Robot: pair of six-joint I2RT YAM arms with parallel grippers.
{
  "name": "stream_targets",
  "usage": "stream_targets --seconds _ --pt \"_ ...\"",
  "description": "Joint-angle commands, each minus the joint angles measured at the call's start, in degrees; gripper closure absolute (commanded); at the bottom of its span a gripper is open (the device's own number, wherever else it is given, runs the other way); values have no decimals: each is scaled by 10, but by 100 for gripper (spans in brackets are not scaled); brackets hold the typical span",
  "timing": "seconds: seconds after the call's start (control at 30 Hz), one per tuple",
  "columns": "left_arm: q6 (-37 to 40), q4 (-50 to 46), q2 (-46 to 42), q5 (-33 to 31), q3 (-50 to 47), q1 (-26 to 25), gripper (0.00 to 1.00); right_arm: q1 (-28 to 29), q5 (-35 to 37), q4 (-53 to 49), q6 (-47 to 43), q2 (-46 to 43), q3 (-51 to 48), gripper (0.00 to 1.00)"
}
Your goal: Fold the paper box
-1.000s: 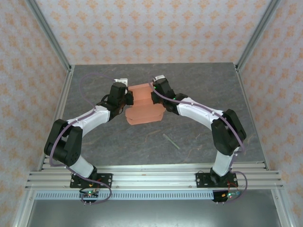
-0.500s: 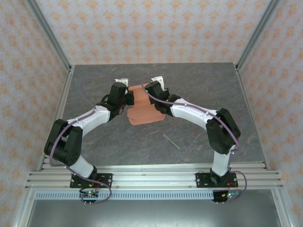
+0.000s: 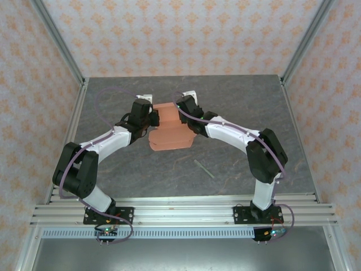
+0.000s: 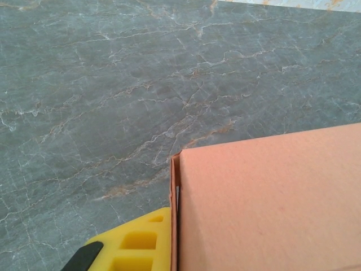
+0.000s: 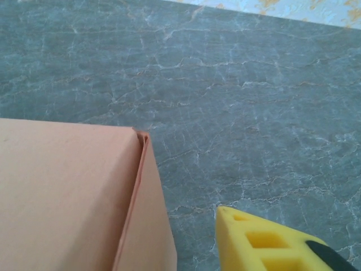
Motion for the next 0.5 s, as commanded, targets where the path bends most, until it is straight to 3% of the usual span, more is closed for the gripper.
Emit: stream_targets --seconds 0.0,0.47 --pt "0 -20 -11 -16 21 1 100 -3 -45 -1 2 -26 -15 59" --pt "8 -104 21 -43 65 1 100 -2 -190 -19 36 -92 -50 18"
